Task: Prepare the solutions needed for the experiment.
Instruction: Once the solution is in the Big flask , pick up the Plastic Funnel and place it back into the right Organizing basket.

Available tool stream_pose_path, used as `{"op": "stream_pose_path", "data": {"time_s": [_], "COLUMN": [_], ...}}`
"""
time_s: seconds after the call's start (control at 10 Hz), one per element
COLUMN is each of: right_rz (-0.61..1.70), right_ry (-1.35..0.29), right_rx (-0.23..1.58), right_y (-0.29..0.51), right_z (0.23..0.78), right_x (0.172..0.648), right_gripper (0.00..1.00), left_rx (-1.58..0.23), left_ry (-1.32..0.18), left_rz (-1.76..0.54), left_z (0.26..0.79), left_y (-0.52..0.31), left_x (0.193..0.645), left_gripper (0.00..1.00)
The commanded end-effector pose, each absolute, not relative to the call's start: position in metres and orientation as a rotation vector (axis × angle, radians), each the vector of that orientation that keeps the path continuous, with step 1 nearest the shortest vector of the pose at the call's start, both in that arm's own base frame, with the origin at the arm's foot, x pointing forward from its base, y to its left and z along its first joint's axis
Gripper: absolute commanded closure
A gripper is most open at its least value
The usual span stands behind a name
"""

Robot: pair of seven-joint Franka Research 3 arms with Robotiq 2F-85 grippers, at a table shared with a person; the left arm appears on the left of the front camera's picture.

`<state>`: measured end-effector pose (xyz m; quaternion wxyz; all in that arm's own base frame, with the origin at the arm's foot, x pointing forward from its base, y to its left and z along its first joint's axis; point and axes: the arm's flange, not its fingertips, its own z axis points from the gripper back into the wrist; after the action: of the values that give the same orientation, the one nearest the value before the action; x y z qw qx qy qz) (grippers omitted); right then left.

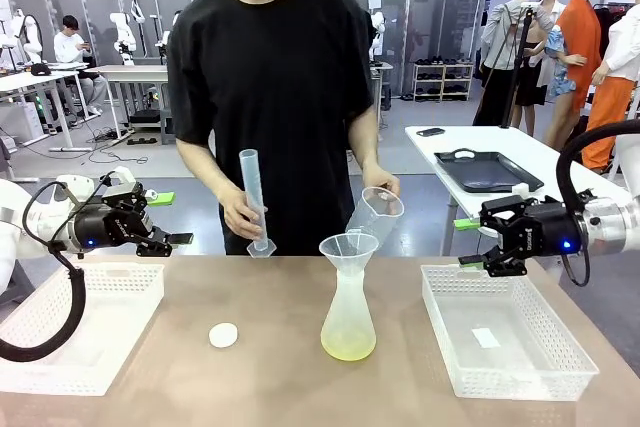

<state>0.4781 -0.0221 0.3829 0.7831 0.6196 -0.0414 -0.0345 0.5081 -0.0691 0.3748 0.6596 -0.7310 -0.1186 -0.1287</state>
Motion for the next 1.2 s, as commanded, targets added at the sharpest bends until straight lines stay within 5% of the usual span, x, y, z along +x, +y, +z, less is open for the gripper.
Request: {"op": "stream_pose_path", "data": {"time_s": [0.0, 0.5, 1.1], "right_rz": [0.016, 0.252, 0.432], "right_ry": [-0.190, -0.418, -0.466], "right_rx": [1.196, 0.850, 0.503], "right_y": [-0.001, 0.048, 0.082], "right_z": [0.404, 0.461, 0.498], "right_x": [0.467, 0.449, 0.431], "right_gripper": [0.23, 0.23, 0.23], "left_rx": [-1.669, -1.669, -1.669], "left_ry": [-0.276, -0.276, -0.276], "left_rz": [-0.312, -0.312, -0.312], "left_z": [0.375, 0.375, 0.375], "left_y": [-0.069, -0.069, -0.069], "left_x": [0.509, 0.509, 0.509], "left_gripper": [0.00, 0.00, 0.00]}}
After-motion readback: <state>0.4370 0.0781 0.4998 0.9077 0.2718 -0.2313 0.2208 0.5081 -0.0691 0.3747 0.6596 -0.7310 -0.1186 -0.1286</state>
